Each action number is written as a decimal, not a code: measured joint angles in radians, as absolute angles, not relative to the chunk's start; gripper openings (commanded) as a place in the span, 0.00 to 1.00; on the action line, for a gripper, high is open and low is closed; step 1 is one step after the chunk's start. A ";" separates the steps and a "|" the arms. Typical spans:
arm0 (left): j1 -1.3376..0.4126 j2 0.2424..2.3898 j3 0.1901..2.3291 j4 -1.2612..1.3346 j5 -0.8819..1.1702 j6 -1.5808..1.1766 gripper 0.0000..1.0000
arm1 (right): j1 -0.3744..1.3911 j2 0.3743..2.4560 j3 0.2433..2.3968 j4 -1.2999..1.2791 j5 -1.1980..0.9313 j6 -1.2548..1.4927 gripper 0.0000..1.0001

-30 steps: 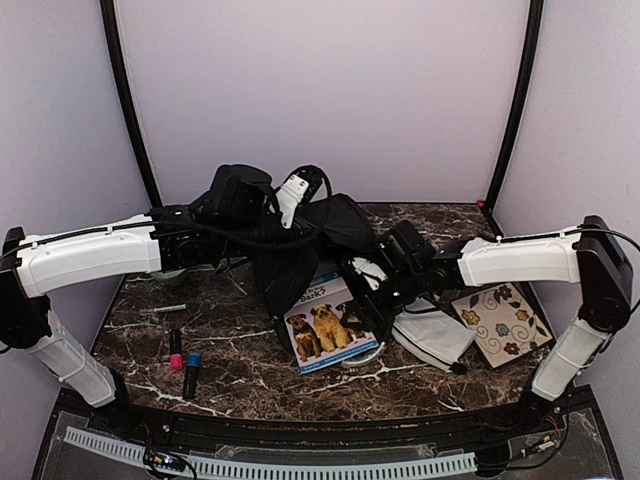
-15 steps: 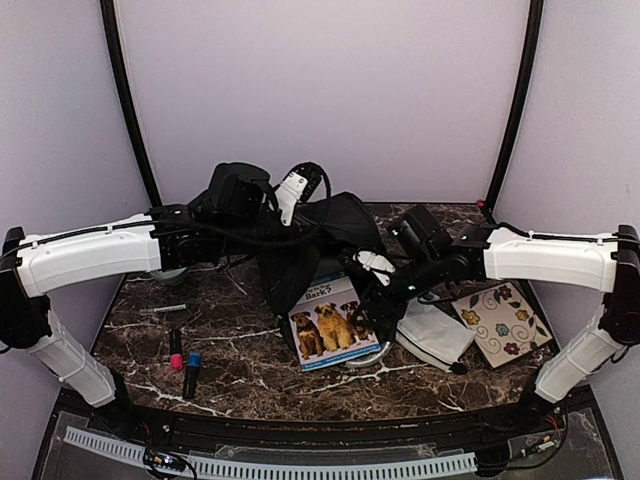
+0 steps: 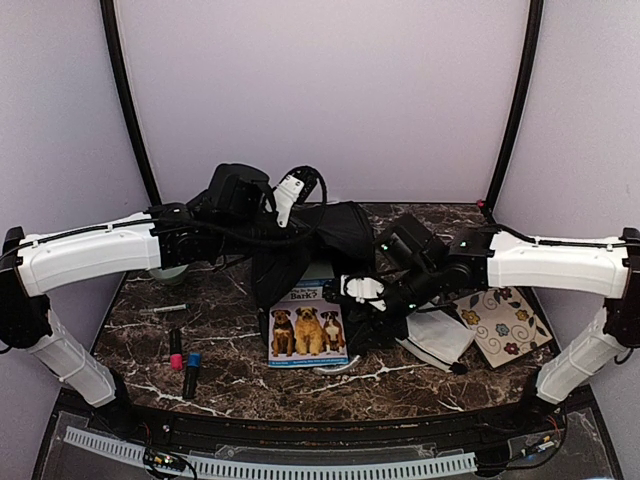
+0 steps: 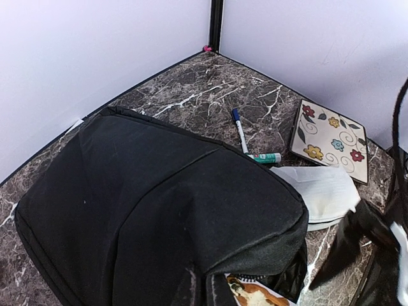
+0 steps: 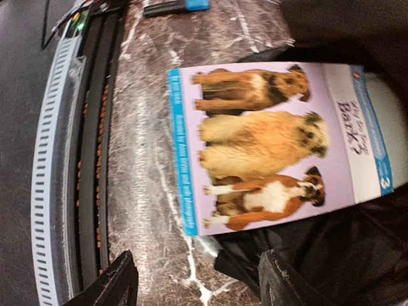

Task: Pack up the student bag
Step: Adjust the book in the largest pocket of the bag, then move the pencil case to the corner of the board.

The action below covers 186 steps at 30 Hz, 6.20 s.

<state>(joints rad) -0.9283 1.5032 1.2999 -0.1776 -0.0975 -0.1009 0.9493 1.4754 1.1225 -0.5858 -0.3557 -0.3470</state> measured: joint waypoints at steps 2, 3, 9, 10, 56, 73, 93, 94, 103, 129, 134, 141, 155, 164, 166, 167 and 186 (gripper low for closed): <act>-0.928 1.503 1.300 -0.178 -0.096 -0.102 0.00 | 1.024 1.476 1.128 -0.604 -0.343 -0.427 0.65; -0.928 1.503 1.300 -0.178 -0.095 -0.102 0.00 | 1.040 1.476 1.128 -0.611 -0.340 -0.443 0.65; -0.927 1.503 1.300 -0.178 -0.090 -0.102 0.00 | 1.145 1.536 1.182 -0.622 -0.243 -0.551 0.66; -0.927 1.503 1.300 -0.178 -0.089 -0.102 0.00 | 1.152 1.549 1.190 -0.617 -0.226 -0.559 0.66; -0.918 1.503 1.306 -0.208 -0.028 -0.110 0.00 | 1.070 1.911 1.302 -0.293 0.264 -0.715 0.56; -0.912 1.503 1.308 -0.212 -0.012 -0.113 0.00 | 1.046 1.998 1.302 -0.076 0.423 -0.746 0.55; -0.914 1.504 1.308 -0.219 -0.032 -0.109 0.00 | 1.059 1.781 1.288 -0.376 0.097 -0.561 0.69; -0.915 1.504 1.308 -0.220 -0.026 -0.109 0.00 | 1.057 1.773 1.287 -0.397 0.066 -0.551 0.70; -0.912 1.512 1.309 -0.221 -0.008 -0.109 0.00 | 1.068 1.568 1.274 -0.601 -0.176 -0.519 1.00; -0.899 1.541 1.308 -0.235 -0.014 -0.139 0.00 | 0.309 1.380 1.037 -0.930 -0.372 -0.637 0.81; -0.899 1.552 1.308 -0.234 -0.011 -0.139 0.00 | 0.273 1.466 1.037 -0.985 -0.373 -0.636 0.77; -0.899 1.564 1.308 -0.235 -0.011 -0.138 0.00 | 0.273 1.536 1.034 -0.987 -0.358 -0.619 0.73; -0.899 1.564 1.289 -0.233 -0.012 -0.138 0.00 | 0.296 1.675 1.023 -0.937 -0.348 -0.559 0.55; -0.899 1.563 1.272 -0.233 -0.020 -0.138 0.00 | 0.468 1.715 1.057 -0.907 -0.356 -0.519 0.46; -0.899 1.560 1.265 -0.233 -0.026 -0.138 0.00 | 0.501 1.723 1.066 -0.907 -0.363 -0.517 0.48; -0.899 1.557 1.260 -0.234 -0.031 -0.138 0.00 | 0.514 1.725 1.072 -0.908 -0.366 -0.517 0.50; -0.899 1.515 1.216 -0.232 -0.069 -0.138 0.00 | 0.389 1.800 1.349 -0.966 -0.315 -0.522 0.54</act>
<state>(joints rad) -0.8993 1.5154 1.2160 -0.2321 -0.0689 -0.1383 0.3889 1.8000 1.3487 -0.9661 -0.3145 -0.5220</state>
